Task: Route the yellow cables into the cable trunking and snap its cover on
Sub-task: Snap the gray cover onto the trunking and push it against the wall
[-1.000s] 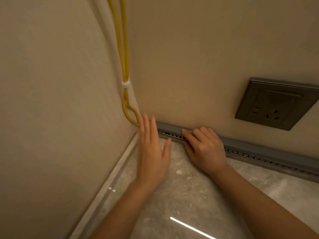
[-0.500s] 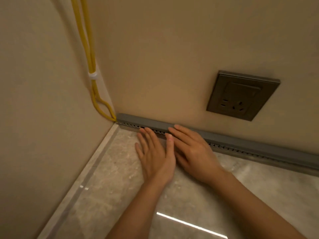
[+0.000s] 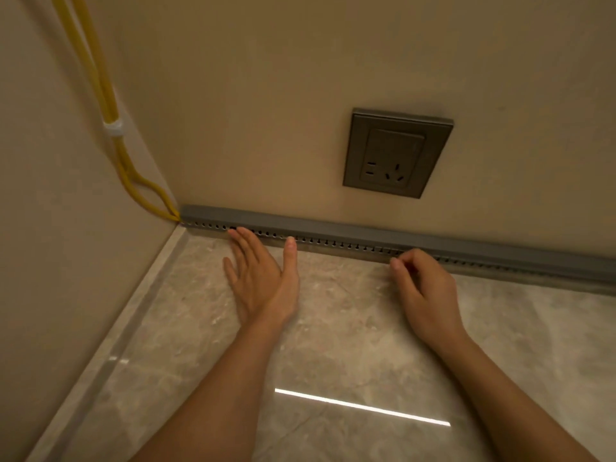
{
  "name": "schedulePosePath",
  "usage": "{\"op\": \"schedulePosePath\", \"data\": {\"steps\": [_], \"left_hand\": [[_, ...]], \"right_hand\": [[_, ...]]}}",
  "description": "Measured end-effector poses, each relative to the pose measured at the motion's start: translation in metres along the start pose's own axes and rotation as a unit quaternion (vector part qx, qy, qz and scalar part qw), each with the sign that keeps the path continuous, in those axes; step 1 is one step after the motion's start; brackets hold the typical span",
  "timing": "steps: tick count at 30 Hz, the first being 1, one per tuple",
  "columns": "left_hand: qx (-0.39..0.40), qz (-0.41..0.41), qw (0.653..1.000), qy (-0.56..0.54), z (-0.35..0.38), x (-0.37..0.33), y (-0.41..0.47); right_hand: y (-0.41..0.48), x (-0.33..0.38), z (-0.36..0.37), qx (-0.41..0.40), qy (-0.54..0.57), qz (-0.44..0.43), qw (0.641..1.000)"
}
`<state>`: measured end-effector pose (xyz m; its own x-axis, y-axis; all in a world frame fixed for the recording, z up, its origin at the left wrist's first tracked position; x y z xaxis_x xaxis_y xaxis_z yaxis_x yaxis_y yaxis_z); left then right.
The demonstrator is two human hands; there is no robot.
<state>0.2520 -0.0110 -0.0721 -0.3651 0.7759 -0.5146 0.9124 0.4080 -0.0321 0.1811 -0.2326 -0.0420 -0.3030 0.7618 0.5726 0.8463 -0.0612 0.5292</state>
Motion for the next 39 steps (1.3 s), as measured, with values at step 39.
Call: {"op": "schedulePosePath", "data": {"steps": [39], "left_hand": [[0.54, -0.191, 0.705, -0.418, 0.024, -0.108, -0.121]], "right_hand": [[-0.009, 0.005, -0.004, 0.2, -0.081, -0.04, 0.976]]}}
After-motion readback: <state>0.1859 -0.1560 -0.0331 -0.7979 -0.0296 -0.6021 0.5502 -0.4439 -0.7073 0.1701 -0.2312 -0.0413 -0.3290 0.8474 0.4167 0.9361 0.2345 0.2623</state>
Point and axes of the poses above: each hand's wrist, its own y-axis towards the middle knuckle, its own z-axis out of the palm, x = y × z, the point moved 5 cm from there along y, towards the middle knuckle, and after that the axes turned 13 degrees about -z, right-handed, at the moved point
